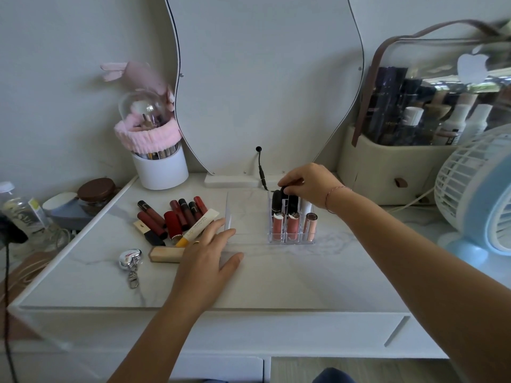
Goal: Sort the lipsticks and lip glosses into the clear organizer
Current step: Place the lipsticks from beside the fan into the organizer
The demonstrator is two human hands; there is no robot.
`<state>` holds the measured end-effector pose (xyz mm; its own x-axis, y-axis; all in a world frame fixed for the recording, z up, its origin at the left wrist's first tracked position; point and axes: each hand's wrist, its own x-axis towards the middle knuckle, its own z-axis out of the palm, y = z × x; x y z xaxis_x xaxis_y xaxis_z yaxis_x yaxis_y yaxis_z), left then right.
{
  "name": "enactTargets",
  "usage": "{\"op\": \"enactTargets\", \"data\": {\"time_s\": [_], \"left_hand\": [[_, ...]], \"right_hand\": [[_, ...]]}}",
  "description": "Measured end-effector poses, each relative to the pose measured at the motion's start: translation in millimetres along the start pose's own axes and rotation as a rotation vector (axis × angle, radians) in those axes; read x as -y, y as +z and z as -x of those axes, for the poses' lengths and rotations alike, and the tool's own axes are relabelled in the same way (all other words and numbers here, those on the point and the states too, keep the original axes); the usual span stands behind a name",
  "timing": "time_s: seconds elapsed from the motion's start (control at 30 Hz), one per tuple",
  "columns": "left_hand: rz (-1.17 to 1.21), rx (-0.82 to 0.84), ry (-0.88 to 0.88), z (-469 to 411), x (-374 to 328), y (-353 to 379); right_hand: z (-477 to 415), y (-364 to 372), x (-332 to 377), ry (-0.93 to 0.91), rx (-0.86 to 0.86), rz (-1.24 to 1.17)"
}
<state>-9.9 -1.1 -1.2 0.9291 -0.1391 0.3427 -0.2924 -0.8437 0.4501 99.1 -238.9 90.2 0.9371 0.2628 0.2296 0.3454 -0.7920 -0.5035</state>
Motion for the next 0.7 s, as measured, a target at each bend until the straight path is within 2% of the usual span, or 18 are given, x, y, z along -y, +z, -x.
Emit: {"op": "enactTargets", "data": {"time_s": [0.17, 0.23, 0.33, 0.47, 0.57, 0.7], "left_hand": [[0.005, 0.004, -0.006, 1, 0, 0], [0.005, 0.002, -0.006, 0, 1, 0], [0.005, -0.001, -0.002, 0, 2, 1], [0.014, -0.012, -0.003, -1, 3, 3], [0.013, -0.007, -0.007, -1, 3, 3], [0.01, -0.014, 0.005, -1, 3, 3]], "right_hand": [[4, -11, -6, -0.003, -0.112, -0.079], [8, -24, -19, 0.037, -0.202, -0.133], [19, -36, -51, 0.129, -0.273, -0.08], [28, -31, -87, 0.269, -0.199, 0.009], [32, -21, -101, 0.296, -0.073, 0.112], [38, -12, -110, 0.309, -0.036, 0.293]]}}
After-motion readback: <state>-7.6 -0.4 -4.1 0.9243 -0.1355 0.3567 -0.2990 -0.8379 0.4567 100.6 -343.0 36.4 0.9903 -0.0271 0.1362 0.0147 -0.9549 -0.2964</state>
